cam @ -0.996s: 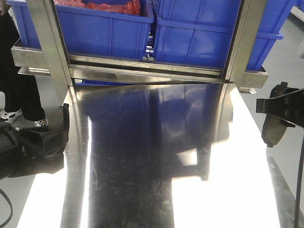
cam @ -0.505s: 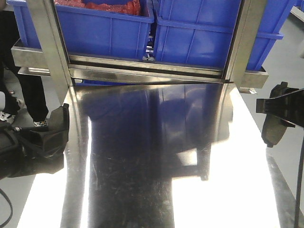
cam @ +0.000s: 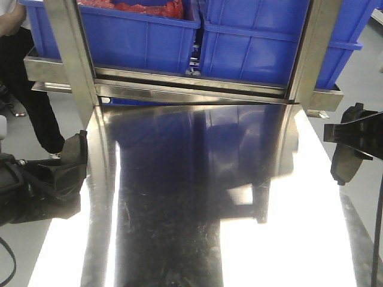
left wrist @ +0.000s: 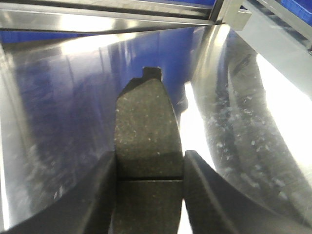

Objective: Move and align brake pads A on conveyor
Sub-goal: 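Back the base away and turn from the steel table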

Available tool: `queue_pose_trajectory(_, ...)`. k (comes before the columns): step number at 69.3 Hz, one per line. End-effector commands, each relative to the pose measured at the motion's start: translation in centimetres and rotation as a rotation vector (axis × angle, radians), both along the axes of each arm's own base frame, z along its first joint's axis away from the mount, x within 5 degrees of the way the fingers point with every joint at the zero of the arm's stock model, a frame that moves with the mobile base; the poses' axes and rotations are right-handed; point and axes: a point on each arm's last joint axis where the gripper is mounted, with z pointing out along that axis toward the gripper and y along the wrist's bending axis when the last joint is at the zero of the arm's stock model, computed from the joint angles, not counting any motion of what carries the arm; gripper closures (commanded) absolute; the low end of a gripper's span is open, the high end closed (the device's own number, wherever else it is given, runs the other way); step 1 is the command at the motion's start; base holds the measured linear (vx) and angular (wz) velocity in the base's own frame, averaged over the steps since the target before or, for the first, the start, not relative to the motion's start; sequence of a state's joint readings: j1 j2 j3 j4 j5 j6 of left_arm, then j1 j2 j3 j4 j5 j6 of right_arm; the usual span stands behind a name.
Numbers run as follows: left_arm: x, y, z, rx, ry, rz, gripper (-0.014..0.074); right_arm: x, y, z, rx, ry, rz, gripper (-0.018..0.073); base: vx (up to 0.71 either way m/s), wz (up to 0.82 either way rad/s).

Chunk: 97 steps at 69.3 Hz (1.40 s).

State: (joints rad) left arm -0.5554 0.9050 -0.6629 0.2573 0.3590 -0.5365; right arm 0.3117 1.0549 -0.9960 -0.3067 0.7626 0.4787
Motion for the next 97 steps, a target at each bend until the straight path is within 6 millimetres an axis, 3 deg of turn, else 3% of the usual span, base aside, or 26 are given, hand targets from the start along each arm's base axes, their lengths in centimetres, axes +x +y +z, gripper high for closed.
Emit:
queue_pose_trajectory(1,0.04,-0.31,1.78,-0.056,-0.104,-0.027,0.0576,0.03,-0.01,1.88,-0.001,-0.124,0.028,0.0555,-0.07,0.14)
queue_pose_trajectory(50,0.04,-0.31,1.78,-0.056,-0.104,-0.027,0.0576,0.03,-0.01,1.88,-0.001,-0.124,0.028,0.0555,-0.11,0.32)
queue_pose_trajectory(97,0.04,-0.31,1.78,-0.056,-0.104,-0.027,0.0576,0.03,-0.01,1.88,-0.001,-0.124,0.028,0.0555,-0.11,0.64)
